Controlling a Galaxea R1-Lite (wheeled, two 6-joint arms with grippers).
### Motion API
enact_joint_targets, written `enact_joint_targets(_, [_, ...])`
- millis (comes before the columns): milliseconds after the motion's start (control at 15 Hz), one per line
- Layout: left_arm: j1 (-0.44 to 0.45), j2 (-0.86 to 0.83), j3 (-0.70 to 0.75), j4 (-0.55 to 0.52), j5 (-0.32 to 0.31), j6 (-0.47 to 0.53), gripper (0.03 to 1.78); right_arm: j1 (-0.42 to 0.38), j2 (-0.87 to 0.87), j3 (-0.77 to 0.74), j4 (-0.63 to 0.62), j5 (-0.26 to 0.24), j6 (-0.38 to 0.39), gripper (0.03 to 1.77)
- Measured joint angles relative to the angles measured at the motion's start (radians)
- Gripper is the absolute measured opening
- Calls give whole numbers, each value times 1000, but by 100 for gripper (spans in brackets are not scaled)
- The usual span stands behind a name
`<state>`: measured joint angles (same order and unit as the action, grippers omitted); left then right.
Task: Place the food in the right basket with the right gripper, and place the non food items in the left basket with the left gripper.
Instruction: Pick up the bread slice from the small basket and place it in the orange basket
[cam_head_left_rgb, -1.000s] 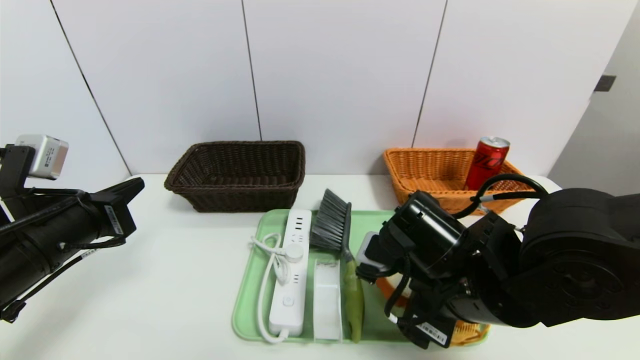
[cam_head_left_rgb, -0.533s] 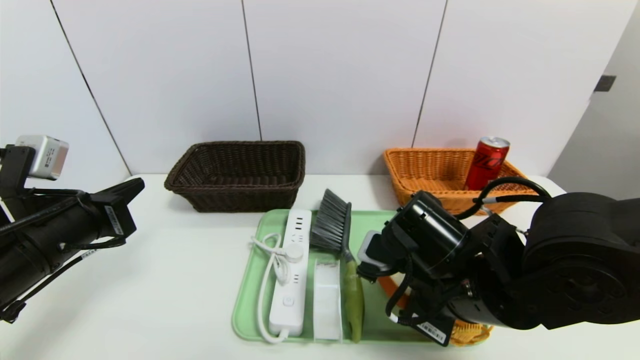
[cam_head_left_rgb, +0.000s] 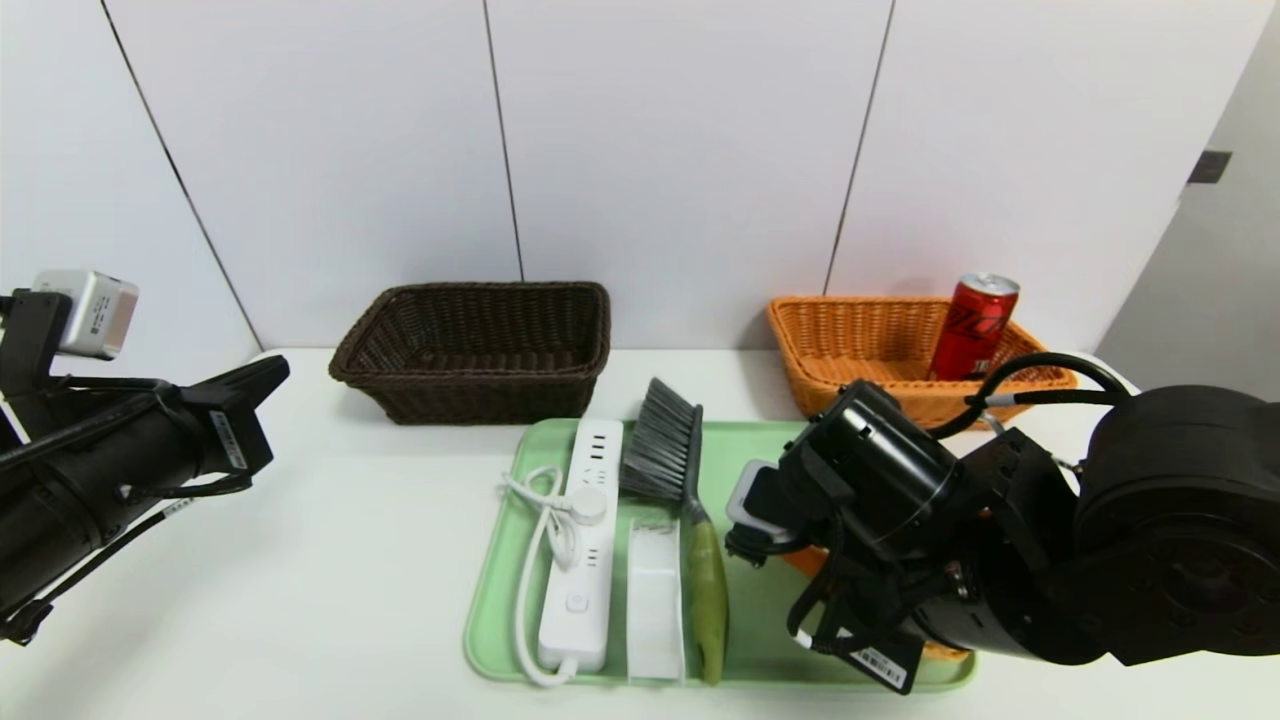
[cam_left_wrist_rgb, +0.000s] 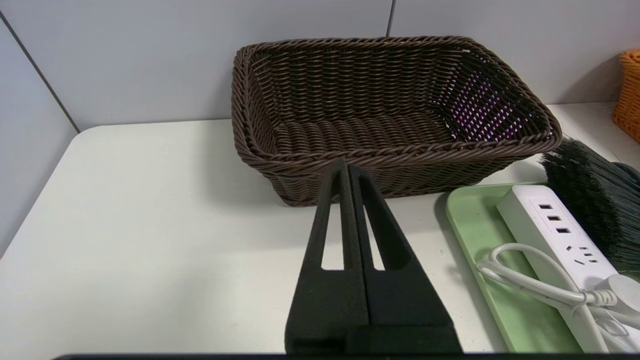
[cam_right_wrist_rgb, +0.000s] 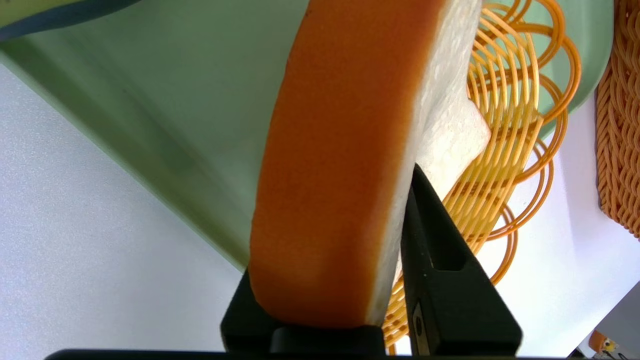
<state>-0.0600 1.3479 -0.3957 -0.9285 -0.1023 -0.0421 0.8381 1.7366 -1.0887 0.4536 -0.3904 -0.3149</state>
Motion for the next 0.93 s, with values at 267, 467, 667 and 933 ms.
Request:
enact_joint_targets(267, [0,5,-1,0,0,0,4,-2,-27,-7,3,1,-3,43])
enact_joint_targets(467, [0,14,-2,0,0,-1,4,-2,-67,-22,5,-1,-7,42])
enact_joint_targets(667, [0,24,-6,0,0,-2,4,-3,-118,-40,7,1,-7,42])
enact_joint_targets(933, [0,30,-5,0,0,-3,4,-17,-203,-42,6,2,-7,41])
